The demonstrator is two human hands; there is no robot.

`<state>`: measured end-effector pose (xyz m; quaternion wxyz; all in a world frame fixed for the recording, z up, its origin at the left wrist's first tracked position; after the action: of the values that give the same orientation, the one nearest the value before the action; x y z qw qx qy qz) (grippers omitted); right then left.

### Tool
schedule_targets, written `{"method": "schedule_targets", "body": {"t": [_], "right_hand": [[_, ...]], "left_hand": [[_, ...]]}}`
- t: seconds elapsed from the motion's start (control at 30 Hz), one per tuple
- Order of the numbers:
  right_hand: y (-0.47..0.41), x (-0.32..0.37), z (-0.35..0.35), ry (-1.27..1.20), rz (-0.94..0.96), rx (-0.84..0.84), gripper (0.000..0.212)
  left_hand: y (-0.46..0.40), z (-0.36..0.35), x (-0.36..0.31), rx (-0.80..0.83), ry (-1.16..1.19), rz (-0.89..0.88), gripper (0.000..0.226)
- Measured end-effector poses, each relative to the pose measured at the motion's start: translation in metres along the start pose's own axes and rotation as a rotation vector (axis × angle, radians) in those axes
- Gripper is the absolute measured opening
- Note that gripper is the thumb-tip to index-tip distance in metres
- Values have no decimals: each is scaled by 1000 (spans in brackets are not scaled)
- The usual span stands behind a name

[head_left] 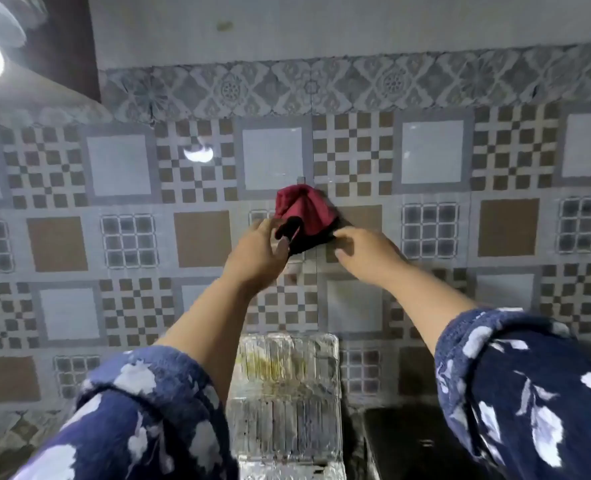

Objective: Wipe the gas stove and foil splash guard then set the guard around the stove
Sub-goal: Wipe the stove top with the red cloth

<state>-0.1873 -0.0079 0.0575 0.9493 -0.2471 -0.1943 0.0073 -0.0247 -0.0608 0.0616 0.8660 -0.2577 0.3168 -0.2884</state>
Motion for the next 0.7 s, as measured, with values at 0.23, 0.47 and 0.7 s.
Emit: {"method": "schedule_targets", "body": {"t": [0.23,0.47,0.7], "right_hand": [[-74,7,4,-266,57,-381,34],[-95,-2,1,-376,23,-535,29],[-44,2,48,-339,44,-507,30]], "left_hand": [[-61,8,14,-237,103,-129,30],[-76,7,6,-314,250,-161,39],[-34,30,-27,-333,261,-114,44]]}}
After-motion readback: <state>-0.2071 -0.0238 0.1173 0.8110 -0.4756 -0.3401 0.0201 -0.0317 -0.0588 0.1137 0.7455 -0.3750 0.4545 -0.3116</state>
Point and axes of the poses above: each hand's wrist, its own y-axis away from the middle knuckle, its own z-axis out of the back of the hand, x = y × z, the point moved 9 cm from there along -y, towards the middle knuckle, and after that the axes turned 5 degrees about x, right-handed, at the moved point
